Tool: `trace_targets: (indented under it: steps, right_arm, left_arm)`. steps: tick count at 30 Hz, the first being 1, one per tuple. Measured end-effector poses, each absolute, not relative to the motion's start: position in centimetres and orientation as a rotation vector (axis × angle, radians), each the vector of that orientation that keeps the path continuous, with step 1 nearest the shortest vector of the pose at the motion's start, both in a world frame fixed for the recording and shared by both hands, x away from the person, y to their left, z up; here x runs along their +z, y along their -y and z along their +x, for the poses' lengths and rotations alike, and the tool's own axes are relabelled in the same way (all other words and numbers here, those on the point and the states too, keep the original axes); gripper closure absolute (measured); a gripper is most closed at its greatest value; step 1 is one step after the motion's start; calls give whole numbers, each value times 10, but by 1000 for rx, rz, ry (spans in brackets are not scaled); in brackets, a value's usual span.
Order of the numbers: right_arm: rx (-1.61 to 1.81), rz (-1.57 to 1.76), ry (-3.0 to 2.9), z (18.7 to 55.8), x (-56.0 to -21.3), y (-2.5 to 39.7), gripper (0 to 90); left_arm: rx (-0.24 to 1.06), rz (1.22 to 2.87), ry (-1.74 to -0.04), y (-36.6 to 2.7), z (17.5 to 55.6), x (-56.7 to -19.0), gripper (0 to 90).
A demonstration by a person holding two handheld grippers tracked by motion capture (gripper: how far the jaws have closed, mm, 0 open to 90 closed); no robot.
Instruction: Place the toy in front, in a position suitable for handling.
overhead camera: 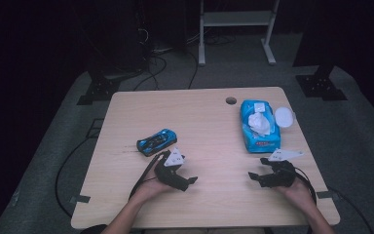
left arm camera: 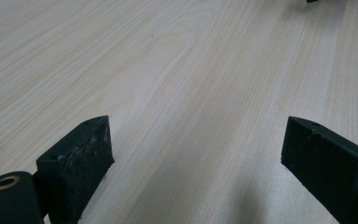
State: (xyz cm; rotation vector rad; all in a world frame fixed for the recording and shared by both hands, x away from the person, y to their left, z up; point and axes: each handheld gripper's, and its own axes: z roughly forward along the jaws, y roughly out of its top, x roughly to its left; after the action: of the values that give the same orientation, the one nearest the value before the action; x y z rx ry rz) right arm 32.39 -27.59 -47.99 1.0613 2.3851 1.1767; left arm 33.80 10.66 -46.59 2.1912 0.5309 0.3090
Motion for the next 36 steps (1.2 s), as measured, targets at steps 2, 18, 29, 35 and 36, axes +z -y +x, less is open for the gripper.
trace_targets:
  steps: [2, 18, 29, 35, 36]
  right_arm:
    - [1176, 1059, -2392, 325, -481, 276, 201]
    - [1177, 1050, -2380, 319, -477, 273, 197]
    - [1189, 1060, -2377, 318, -475, 273, 195]
    - [1191, 1063, -2375, 318, -473, 273, 192]
    - [1191, 1062, -2374, 318, -473, 273, 191]
  left_arm:
    - [305, 2202, -533, -106, 339, -468, 82]
    - [359, 2214, -496, -109, 335, -452, 82]
    - [399, 2180, -518, -123, 349, -426, 82]
    - [427, 2214, -520, -134, 360, -414, 82]
    - [434, 2219, -522, -135, 362, -412, 82]
